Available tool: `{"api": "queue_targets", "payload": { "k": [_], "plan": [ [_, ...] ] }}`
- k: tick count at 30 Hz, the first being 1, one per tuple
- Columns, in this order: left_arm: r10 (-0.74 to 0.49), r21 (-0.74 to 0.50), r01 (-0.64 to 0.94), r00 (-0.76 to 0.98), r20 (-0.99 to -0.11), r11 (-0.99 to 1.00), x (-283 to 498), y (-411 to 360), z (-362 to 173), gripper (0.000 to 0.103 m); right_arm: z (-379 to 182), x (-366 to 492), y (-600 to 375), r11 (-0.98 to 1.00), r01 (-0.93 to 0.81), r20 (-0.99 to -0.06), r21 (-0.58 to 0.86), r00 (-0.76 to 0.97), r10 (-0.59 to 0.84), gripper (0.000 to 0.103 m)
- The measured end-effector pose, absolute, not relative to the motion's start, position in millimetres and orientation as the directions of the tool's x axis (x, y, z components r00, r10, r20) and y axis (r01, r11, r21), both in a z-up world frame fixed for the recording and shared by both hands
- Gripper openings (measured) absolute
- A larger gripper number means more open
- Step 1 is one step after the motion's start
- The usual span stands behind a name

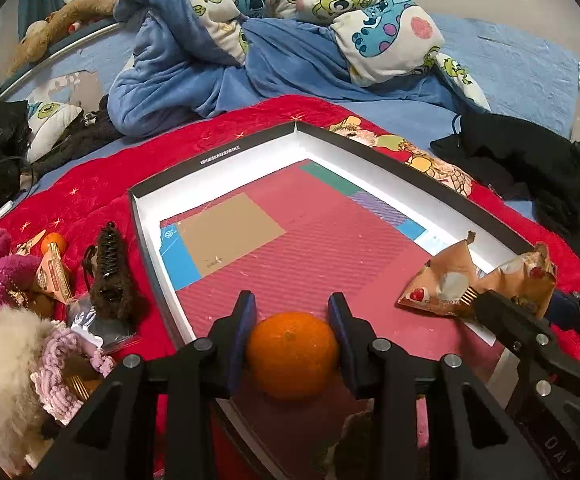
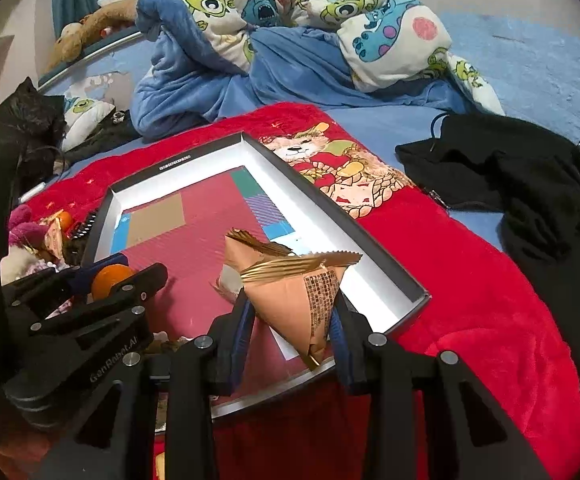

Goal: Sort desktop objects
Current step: 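Hold the mandarin and packet above the box interior with both grippers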

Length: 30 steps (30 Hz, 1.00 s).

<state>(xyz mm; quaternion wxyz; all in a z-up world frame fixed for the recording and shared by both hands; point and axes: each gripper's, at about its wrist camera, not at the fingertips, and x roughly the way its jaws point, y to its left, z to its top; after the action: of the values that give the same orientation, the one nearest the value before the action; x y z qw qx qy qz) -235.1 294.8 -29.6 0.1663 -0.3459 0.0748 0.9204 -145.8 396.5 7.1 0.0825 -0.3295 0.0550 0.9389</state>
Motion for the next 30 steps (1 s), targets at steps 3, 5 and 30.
{"api": "queue_targets", "payload": {
  "k": [3,5,30],
  "plan": [
    [0.249,0.031,-0.358,-0.707,-0.662,-0.933,-235,295,-30,0.039,7,-146,397,-0.98,-0.19,-0.625,0.052,-0.772,0.117,0.035],
    [0.248,0.033,-0.358,-0.707,-0.662,-0.933,-235,295,-30,0.039,7,-145,398,-0.981,-0.188,-0.623,0.056,-0.774,0.113,0.035],
    [0.301,-0.047,-0.342,-0.745,-0.595,-0.939,-227,274,-14,0.087,19,-123,394,-0.985,-0.146,-0.529,0.088,-0.845,0.078,0.069]
  ]
}}
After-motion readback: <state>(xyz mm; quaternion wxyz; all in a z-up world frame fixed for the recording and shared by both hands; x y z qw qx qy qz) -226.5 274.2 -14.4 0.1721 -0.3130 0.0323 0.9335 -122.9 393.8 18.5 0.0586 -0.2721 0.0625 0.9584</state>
